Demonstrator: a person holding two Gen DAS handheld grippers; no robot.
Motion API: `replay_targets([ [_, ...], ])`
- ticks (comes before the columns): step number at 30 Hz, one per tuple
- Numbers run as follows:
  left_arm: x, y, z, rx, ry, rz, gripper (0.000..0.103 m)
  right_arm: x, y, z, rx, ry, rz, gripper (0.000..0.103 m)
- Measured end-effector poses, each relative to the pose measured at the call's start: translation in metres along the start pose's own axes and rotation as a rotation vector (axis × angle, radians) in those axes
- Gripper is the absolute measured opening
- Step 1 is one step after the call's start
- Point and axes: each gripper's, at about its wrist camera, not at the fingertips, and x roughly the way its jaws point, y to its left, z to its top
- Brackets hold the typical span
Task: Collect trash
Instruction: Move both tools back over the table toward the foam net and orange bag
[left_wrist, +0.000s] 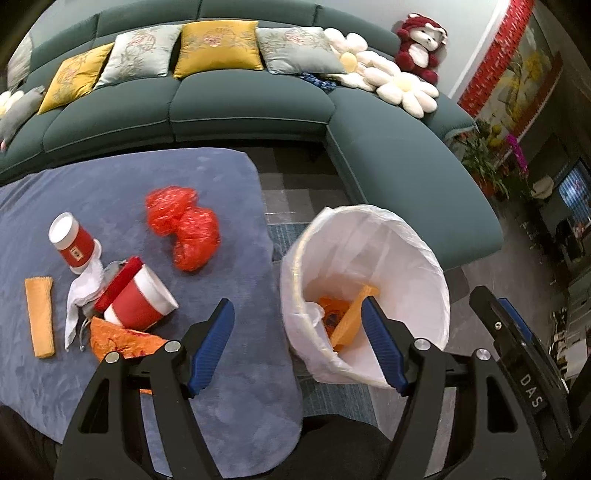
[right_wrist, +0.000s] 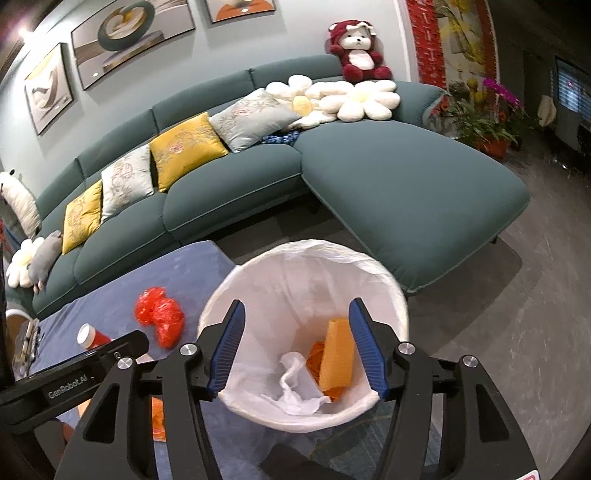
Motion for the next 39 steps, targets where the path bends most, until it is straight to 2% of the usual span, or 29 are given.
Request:
replay_targets([
  [12,-0.016,0.066,-0.004,-0.121,-0.021,0.050,0.072,-0.001,0.056,-0.007,-0.095,0.018,0.062,0.072],
  [15,-0.020,0.083,-0.006,-0.146,-0.026,0.071,0.076,0.000,0.070,-0.012,-0.113,0.028,0.077,0.076],
  [32,-0.032,0.186,-0.039,-0.275,-0.012,0.199,0.079,0.014,0.148,-0.064,-0.246,0.131,0.137,0.082],
  [35,-0.033,0.206,-0.046,-0.301,-0.005,0.218,0.084,0.018,0.158,-0.075,-0.263,0.153,0.144,0.083],
  [39,-0.035,0.231,-0.058,-0.342,0.005,0.240,0.085,0.028,0.172,-0.092,-0.282,0.198,0.151,0.083],
])
